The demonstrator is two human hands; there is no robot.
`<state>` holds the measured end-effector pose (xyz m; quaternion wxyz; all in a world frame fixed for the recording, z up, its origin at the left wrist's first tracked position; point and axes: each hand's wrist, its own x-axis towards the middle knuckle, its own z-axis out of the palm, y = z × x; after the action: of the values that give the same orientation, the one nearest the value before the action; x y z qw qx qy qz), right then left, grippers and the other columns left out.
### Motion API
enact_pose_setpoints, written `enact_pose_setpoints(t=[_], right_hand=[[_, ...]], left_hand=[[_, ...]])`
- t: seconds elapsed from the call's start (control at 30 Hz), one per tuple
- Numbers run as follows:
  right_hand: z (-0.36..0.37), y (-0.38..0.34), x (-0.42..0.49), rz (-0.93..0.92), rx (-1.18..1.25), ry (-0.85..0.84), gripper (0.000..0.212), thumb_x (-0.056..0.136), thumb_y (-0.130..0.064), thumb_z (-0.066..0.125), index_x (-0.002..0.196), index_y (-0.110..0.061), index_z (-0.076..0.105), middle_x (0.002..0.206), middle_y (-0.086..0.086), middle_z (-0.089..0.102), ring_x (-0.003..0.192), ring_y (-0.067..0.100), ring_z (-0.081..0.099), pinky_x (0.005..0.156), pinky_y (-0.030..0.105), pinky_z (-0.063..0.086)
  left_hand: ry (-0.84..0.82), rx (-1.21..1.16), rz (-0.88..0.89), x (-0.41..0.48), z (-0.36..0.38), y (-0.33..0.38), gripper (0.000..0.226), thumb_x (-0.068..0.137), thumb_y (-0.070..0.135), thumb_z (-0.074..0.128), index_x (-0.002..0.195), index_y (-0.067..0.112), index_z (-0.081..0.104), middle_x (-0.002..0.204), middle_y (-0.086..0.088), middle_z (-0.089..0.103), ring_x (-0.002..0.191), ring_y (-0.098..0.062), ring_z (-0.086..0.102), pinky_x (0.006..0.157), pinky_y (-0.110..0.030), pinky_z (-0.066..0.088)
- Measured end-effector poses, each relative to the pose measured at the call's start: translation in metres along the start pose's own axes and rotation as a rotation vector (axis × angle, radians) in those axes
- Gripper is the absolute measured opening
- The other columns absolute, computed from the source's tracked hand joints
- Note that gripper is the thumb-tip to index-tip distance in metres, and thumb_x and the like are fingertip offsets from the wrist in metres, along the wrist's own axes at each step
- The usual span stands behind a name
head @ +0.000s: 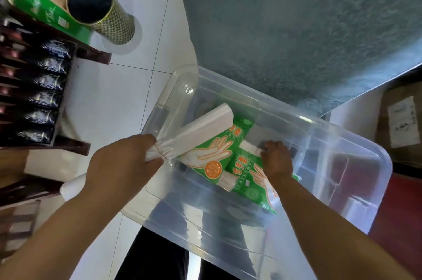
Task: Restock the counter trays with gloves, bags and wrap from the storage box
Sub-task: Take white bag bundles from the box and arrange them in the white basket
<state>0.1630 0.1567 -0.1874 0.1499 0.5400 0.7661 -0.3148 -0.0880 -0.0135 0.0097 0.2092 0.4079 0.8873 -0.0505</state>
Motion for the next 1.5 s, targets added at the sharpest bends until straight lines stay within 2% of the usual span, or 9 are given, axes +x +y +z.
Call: enact_pose_setpoints(t=[0.17,0.37,0.5,0.7,0.83,1.1,1.27,1.4,1.5], right_hand=[[0.003,0.004,-0.006,-0.001,0.04,-0.134,0.04,0.073,-0.019,0.076,0.107,-0.008,0.059,0.109,0.018,0.06,0.104,0.034,0.052,0.084,0.038,0.043],[0.005,-0.004,-0.017,0.044,0.053,-0.232,0.032,0.068,-0.018,0.076,0.099,-0.014,0.068,0.108,0.013,0.066,0.096,0.028,0.061,0.08,0.032,0.049],[-0.003,-0.009,-0.033,0.062,0.101,-0.234,0.042,0.078,-0.022,0.067,0.12,-0.026,0.059,0.117,0.006,0.065,0.106,0.025,0.06,0.085,0.033,0.047],[-0.039,-0.019,-0.072,0.05,-0.034,-0.031,0.015,0.083,-0.027,0.055,0.098,-0.028,0.06,0.093,0.007,0.071,0.088,0.027,0.064,0.063,0.028,0.039],[-0.068,-0.027,-0.106,0.106,-0.028,0.059,0.007,0.082,-0.024,0.054,0.085,-0.023,0.06,0.087,0.009,0.07,0.085,0.031,0.063,0.06,0.028,0.035],[-0.12,-0.068,-0.227,0.278,0.203,0.334,0.009,0.082,-0.028,0.06,0.084,-0.019,0.06,0.085,0.013,0.069,0.081,0.034,0.062,0.059,0.028,0.034],[-0.151,-0.099,-0.312,0.352,0.415,0.609,0.011,0.079,-0.024,0.065,0.073,-0.021,0.057,0.07,0.01,0.065,0.065,0.031,0.055,0.056,0.029,0.035],[-0.176,-0.11,-0.37,0.438,0.57,0.797,0.021,0.077,-0.021,0.063,0.062,-0.025,0.05,0.059,-0.001,0.054,0.059,0.023,0.05,0.055,0.032,0.041],[-0.188,-0.104,-0.415,0.492,0.645,0.918,0.022,0.077,-0.018,0.062,0.06,-0.017,0.048,0.052,-0.003,0.044,0.051,0.014,0.037,0.048,0.029,0.034]], left_hand=[[0.0,0.0,-0.002,0.002,0.0,0.0,0.017,0.073,0.034,0.064,0.067,0.024,0.052,0.056,0.004,0.055,0.052,-0.017,0.052,0.046,-0.02,0.031],[0.004,-0.025,0.005,0.0,0.001,-0.001,0.017,0.073,0.033,0.064,0.066,0.026,0.05,0.053,0.005,0.053,0.05,-0.015,0.05,0.046,-0.019,0.028],[0.009,-0.008,0.028,-0.003,-0.005,-0.004,0.015,0.074,0.035,0.063,0.068,0.028,0.051,0.055,0.007,0.054,0.048,-0.008,0.044,0.044,-0.017,0.021],[0.032,-0.068,0.083,-0.007,-0.028,-0.008,0.015,0.075,0.036,0.061,0.067,0.031,0.049,0.052,0.009,0.051,0.046,-0.004,0.045,0.044,-0.017,0.022],[0.035,-0.076,0.15,-0.009,-0.044,-0.014,0.02,0.076,0.038,0.06,0.066,0.033,0.044,0.053,0.011,0.049,0.048,-0.004,0.044,0.045,-0.018,0.024],[0.058,-0.277,0.334,-0.034,-0.093,-0.021,0.016,0.075,0.038,0.064,0.076,0.026,0.055,0.067,0.004,0.06,0.063,-0.023,0.056,0.056,-0.03,0.044],[0.088,-0.306,0.498,-0.054,-0.123,0.003,0.026,0.071,0.044,0.065,0.071,0.021,0.054,0.059,0.004,0.058,0.056,-0.018,0.053,0.049,-0.025,0.037],[0.058,-0.396,0.595,-0.076,-0.141,0.037,0.027,0.068,0.047,0.066,0.072,0.021,0.057,0.058,0.003,0.059,0.056,-0.015,0.055,0.052,-0.029,0.042],[0.046,-0.492,0.707,-0.099,-0.151,0.065,0.027,0.069,0.042,0.069,0.063,0.021,0.053,0.053,0.003,0.057,0.054,-0.014,0.053,0.048,-0.028,0.037]])
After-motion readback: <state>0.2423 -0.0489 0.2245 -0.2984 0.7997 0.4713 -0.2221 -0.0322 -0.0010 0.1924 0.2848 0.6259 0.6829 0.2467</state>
